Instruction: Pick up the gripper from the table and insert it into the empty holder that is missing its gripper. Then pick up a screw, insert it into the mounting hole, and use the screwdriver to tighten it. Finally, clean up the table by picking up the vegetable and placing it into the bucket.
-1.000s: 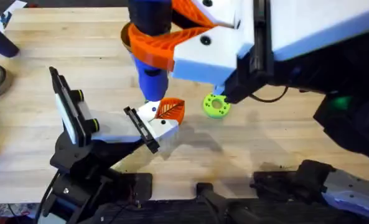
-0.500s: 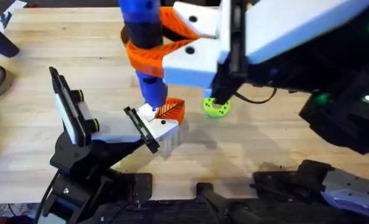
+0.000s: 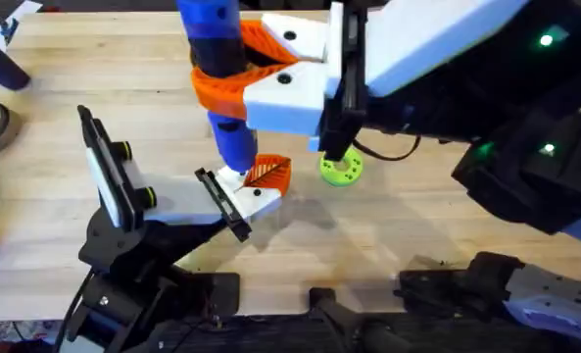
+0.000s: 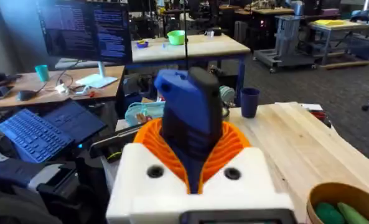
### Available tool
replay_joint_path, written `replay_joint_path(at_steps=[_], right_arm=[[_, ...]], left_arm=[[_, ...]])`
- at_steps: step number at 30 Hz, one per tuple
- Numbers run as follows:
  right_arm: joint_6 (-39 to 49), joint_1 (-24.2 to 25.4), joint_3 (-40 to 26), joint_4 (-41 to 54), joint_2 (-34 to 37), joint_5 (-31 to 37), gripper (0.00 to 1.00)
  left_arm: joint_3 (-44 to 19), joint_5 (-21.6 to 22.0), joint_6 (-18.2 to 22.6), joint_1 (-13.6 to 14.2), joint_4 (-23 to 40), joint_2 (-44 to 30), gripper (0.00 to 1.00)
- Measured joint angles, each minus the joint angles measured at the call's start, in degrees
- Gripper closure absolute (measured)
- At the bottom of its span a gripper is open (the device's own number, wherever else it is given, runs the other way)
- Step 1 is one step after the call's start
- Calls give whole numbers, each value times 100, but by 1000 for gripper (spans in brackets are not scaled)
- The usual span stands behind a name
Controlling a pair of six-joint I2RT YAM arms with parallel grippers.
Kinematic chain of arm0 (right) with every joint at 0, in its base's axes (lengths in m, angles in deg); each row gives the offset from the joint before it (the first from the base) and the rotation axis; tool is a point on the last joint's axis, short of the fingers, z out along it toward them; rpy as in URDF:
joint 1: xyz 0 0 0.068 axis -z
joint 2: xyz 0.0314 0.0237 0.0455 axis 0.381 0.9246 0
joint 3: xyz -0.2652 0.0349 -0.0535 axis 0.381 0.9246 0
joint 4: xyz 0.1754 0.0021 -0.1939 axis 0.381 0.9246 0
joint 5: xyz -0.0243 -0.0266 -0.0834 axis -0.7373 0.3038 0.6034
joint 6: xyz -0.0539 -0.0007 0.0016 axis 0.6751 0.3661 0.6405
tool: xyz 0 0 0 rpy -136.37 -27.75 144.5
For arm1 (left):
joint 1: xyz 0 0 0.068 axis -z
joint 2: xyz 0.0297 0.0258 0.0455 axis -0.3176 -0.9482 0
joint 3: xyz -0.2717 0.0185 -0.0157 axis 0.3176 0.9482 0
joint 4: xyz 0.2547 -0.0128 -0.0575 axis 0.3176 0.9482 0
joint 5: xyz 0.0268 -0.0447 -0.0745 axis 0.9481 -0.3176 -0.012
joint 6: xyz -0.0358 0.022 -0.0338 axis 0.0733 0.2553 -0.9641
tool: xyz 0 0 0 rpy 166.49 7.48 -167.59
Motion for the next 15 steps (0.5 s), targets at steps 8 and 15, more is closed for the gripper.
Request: replay_joint_path(at_steps=[8,15], right_arm=[[-6,0,0,0,7,0,951],[-21,0,0,-59,140,4,951]], left_arm=[[0,0,0,0,0,0,991],[0,0,0,0,0,0,991]])
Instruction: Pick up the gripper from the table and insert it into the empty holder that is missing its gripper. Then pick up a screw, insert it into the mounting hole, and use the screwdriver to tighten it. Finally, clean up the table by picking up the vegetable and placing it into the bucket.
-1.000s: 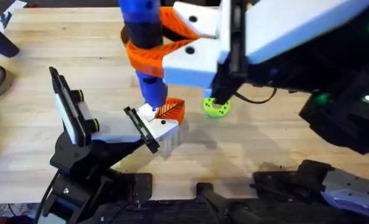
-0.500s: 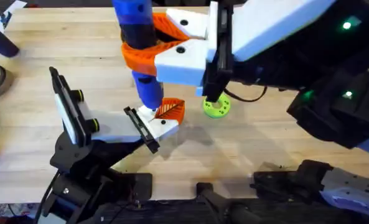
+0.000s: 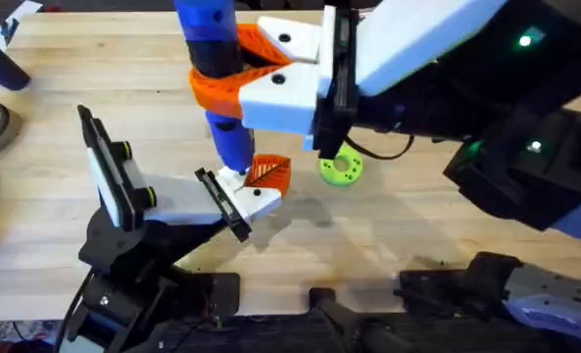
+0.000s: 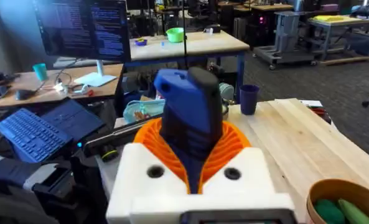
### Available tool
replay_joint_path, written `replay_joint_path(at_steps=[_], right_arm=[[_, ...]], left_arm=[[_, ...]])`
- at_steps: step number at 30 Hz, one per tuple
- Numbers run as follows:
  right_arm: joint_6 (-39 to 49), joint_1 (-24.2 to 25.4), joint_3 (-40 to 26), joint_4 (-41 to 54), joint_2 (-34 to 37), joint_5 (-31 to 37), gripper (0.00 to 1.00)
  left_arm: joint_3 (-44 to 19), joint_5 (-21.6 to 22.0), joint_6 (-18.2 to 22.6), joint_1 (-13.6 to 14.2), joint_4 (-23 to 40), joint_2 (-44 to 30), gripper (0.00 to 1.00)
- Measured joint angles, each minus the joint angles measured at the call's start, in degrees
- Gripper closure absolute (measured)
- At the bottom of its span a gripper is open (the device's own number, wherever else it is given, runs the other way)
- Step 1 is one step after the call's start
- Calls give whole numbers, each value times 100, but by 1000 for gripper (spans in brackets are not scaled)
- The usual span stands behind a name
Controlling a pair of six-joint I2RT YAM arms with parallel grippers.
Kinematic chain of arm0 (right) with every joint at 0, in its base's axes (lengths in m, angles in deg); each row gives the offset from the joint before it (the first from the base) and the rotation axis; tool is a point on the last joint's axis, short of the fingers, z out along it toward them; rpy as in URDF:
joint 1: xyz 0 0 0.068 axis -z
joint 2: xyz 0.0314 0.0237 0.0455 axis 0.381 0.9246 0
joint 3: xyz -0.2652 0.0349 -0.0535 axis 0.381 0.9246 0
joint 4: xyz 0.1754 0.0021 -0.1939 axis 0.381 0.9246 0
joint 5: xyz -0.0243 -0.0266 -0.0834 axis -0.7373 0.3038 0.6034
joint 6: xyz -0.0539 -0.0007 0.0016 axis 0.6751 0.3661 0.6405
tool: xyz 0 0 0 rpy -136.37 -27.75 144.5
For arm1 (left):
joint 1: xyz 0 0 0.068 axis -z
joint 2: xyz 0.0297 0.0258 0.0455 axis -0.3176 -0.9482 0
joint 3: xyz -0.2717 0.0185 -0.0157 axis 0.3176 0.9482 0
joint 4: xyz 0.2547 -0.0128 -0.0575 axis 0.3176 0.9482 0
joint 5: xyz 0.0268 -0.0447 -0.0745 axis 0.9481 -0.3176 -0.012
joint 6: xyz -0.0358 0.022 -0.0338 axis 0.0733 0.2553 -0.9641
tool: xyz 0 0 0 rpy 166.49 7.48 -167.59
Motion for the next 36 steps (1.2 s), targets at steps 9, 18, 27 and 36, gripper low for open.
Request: replay_joint_path(at_steps=[9,18,27,36], right_arm=[[2,0,0,34,1,-2,950],[2,0,0,40,1,-2,951],[-65,35,13,-1040,25,-134,949],[-492,405,13,-1281,-65,-327,948]], left_arm=[[0,-2,0,0,0,0,991],[0,-1,0,0,-2,0,991],[0,0,0,0,0,1,991],[0,0,0,0,0,0,991]])
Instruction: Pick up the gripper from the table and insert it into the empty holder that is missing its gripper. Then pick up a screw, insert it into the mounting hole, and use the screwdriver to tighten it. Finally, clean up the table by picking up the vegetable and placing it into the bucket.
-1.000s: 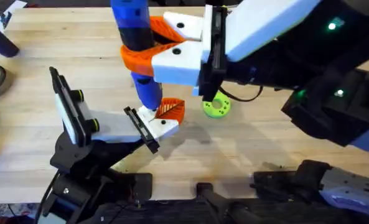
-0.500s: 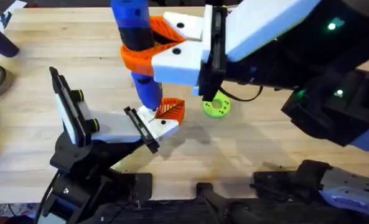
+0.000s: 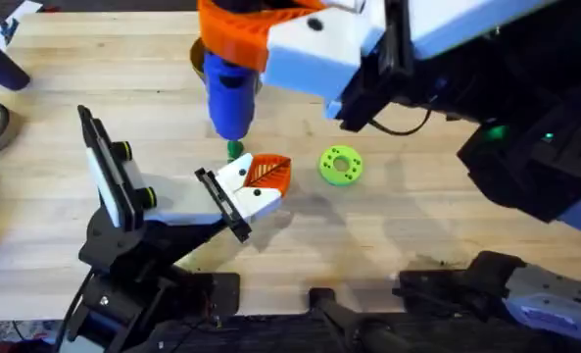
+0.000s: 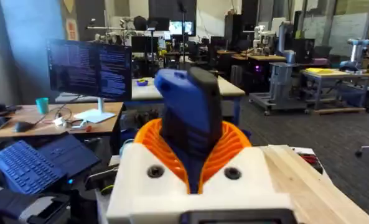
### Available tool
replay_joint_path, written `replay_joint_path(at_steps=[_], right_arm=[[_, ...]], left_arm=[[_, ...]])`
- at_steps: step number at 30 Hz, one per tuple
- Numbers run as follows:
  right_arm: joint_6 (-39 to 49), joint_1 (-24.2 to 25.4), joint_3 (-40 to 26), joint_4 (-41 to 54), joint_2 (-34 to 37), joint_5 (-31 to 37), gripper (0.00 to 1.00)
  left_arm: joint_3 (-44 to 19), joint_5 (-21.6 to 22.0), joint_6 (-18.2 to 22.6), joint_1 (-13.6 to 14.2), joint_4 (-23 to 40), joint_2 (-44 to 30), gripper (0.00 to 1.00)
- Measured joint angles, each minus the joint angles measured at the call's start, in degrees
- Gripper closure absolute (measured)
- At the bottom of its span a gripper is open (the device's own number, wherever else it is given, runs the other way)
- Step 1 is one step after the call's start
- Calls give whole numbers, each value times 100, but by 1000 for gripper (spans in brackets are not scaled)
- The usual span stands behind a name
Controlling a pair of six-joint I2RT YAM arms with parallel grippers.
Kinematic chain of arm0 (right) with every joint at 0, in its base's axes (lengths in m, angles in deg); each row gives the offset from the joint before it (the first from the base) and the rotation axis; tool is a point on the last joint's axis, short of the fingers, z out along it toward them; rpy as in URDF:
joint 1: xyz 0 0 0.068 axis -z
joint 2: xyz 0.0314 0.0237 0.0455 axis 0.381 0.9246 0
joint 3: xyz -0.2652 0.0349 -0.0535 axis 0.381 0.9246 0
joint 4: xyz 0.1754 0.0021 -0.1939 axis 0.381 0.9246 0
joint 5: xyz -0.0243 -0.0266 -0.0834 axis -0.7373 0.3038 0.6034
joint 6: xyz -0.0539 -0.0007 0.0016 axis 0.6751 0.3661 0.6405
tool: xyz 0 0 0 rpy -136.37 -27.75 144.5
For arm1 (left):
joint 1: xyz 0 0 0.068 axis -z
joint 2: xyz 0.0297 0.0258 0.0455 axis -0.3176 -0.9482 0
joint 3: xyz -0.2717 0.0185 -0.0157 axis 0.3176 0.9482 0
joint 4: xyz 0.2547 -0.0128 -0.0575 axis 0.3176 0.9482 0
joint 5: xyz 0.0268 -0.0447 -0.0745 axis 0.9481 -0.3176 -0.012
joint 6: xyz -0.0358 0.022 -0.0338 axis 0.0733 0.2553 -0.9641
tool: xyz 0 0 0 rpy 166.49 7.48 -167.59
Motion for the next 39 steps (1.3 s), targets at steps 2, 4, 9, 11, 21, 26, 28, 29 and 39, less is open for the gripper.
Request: replay_joint_path(at_steps=[2,4,9,11,21,26,28,29,39], right_arm=[[-48,83,0,7,0,-4,949],[-76,188,0,65,0,-28,950],[-110,761,-2,422,-3,-17,949],[-112,1120,-10,924,-22,39,949],[654,3017,7,4298,-2,1168,949],[1781,3383,15,5539,71,2255,950],[2416,3404,15,5882,185,2588,951],[2742,3406,15,6053,270,2717,951],[4817,3403,15,6378,1456,3196,950]], left_arm=[[0,0,0,0,0,2,991],[0,0,0,0,0,0,991],[0,0,0,0,0,0,991],[0,0,0,0,0,2,991],[0,3,0,0,0,0,991],[0,6,0,0,-1,2,991],[0,5,1,0,0,2,991],[0,7,1,0,0,1,991],[0,7,0,0,-1,1,991]])
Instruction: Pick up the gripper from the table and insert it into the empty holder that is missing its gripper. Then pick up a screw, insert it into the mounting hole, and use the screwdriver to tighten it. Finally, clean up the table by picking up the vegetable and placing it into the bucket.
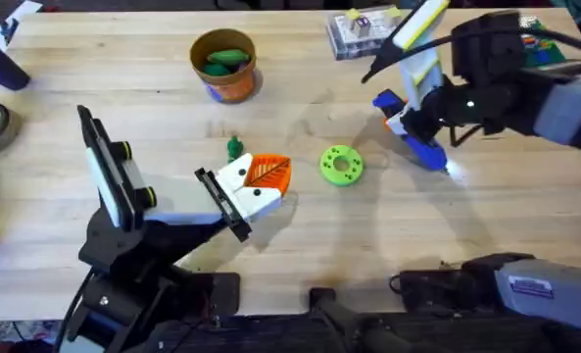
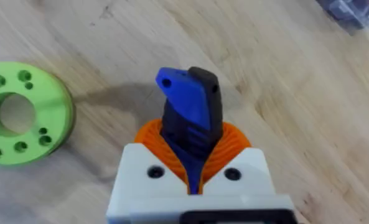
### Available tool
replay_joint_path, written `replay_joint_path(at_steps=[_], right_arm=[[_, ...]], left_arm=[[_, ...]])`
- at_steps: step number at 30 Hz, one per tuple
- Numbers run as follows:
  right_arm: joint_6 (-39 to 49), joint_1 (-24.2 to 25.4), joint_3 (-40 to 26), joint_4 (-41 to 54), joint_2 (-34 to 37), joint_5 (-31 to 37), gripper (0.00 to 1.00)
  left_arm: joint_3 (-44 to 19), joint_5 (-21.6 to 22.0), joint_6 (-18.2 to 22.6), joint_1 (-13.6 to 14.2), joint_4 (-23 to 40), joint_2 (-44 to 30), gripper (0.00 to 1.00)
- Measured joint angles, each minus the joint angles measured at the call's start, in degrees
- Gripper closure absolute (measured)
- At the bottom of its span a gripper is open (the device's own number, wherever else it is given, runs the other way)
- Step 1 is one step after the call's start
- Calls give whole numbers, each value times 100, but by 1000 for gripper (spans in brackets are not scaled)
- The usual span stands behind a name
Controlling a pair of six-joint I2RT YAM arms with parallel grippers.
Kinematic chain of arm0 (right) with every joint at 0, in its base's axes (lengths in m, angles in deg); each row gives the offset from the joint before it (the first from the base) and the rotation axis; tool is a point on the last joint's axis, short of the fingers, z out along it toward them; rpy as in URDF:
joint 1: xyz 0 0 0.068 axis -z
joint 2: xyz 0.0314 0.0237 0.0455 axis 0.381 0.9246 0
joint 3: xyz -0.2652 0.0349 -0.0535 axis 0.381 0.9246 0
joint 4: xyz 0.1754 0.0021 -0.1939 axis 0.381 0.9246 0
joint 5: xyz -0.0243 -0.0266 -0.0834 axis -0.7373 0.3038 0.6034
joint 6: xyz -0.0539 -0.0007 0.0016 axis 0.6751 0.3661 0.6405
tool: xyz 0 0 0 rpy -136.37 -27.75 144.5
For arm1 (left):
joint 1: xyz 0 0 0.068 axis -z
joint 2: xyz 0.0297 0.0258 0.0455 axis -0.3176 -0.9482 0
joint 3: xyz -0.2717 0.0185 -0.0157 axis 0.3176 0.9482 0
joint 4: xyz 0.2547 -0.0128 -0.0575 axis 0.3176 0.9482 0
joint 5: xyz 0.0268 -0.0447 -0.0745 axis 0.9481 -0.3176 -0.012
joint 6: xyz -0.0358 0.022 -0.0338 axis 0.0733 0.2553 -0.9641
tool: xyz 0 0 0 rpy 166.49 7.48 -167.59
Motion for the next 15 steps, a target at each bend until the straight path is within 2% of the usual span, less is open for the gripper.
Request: replay_joint_path(at_steps=[8,9,12,13,15], right_arm=[[565,-282,-6,-452,867,44,931],[623,-334,-10,-452,956,65,844],[788,-384,-106,-469,1063,132,387],[848,-385,-200,-499,1087,209,91],[851,-409,-248,-474,1097,238,14]], left_arm=[[0,8,0,0,1,1,991],[0,12,0,0,1,0,991],[0,22,0,0,1,0,991],[0,32,0,0,1,0,991],[0,33,0,0,1,-1,991]])
